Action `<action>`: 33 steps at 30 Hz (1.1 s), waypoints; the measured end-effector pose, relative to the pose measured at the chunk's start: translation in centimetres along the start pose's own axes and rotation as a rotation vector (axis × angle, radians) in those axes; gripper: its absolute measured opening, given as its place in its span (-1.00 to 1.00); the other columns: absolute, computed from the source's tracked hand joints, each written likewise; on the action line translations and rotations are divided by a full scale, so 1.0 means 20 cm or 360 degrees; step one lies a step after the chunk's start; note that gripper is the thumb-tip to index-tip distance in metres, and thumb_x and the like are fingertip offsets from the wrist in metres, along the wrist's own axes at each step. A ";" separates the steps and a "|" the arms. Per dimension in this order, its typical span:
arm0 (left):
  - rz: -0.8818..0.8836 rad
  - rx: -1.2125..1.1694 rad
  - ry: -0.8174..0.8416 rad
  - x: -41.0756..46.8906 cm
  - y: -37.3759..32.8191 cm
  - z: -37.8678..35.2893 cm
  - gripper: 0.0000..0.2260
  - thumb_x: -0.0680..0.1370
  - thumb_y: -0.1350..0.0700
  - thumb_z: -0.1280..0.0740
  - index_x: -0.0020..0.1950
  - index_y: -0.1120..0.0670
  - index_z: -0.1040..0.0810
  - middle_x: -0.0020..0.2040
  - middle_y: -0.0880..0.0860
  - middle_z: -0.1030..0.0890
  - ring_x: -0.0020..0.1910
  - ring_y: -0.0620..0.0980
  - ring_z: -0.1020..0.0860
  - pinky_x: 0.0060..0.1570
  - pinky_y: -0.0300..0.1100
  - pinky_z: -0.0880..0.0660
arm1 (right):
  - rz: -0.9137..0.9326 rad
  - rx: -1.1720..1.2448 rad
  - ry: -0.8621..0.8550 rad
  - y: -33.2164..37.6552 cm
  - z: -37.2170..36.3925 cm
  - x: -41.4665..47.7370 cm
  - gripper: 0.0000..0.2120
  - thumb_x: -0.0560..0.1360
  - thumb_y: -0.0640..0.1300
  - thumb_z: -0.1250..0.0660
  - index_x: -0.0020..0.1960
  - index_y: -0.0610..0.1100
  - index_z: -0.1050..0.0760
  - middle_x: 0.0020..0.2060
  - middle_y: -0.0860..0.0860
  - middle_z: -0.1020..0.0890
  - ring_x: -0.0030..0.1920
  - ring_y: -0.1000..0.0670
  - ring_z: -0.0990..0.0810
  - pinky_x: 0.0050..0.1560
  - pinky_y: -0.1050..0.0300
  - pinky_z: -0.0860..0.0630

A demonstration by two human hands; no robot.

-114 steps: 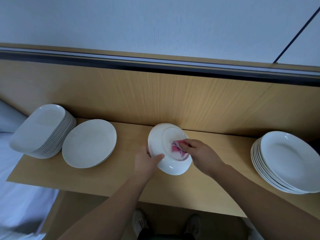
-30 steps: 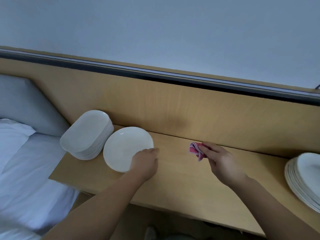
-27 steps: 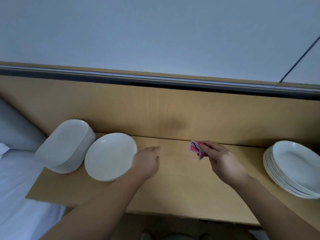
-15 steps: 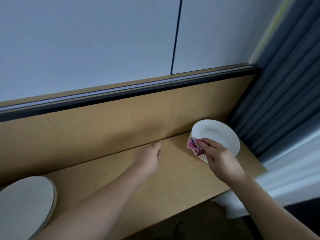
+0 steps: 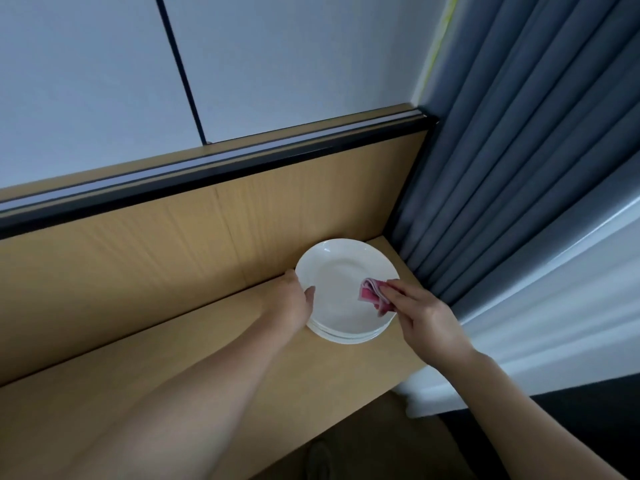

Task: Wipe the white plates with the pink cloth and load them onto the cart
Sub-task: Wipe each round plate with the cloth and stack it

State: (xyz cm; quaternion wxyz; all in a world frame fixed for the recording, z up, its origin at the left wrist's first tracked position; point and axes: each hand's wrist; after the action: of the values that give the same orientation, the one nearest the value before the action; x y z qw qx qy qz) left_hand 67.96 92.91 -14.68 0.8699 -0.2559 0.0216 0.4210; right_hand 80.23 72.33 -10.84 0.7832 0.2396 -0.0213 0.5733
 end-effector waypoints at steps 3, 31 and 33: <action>0.0188 -0.0158 -0.0002 0.03 -0.05 -0.02 -0.82 0.59 0.14 -0.25 0.14 0.17 -0.36 -0.11 0.03 -0.44 -0.21 0.02 -0.43 -0.44 -0.18 -0.21 | 0.0040 0.0029 0.0009 -0.07 0.00 0.02 -0.65 0.44 -0.46 -0.36 0.18 -0.24 -0.59 0.07 -0.09 -0.63 0.02 -0.08 -0.63 -0.05 0.03 -0.63; 0.0427 -0.0778 -0.0343 -0.29 0.39 0.20 -0.93 0.64 0.11 -0.11 0.12 0.04 -0.29 -0.18 -0.02 -0.49 -0.23 -0.06 -0.48 -0.31 -0.15 -0.39 | 0.0212 0.0348 -0.0007 0.22 -0.03 0.27 -0.63 0.51 -0.38 -0.34 0.29 -0.18 -0.54 0.24 -0.04 -0.58 0.20 -0.02 -0.57 0.17 0.12 -0.54; 0.0497 -0.0803 -0.0394 -0.38 0.51 0.22 -0.92 0.64 0.12 -0.11 0.12 0.05 -0.30 -0.17 -0.03 -0.48 -0.20 -0.04 -0.49 -0.26 -0.13 -0.41 | 0.0259 0.0395 0.0030 0.33 -0.09 0.28 -0.63 0.51 -0.38 -0.35 0.29 -0.17 -0.55 0.22 -0.01 -0.59 0.17 0.03 -0.57 0.14 0.24 -0.53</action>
State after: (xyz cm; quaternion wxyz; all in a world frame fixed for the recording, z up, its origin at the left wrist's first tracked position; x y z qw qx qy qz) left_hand 54.76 94.68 -13.32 0.6999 -0.4040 -0.1506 0.5694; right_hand 75.66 79.48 -8.28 0.6985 0.3266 0.0378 0.6355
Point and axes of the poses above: each hand's wrist, its own x-axis towards the middle knuckle, its own z-axis out of the back of the hand, y = z × x
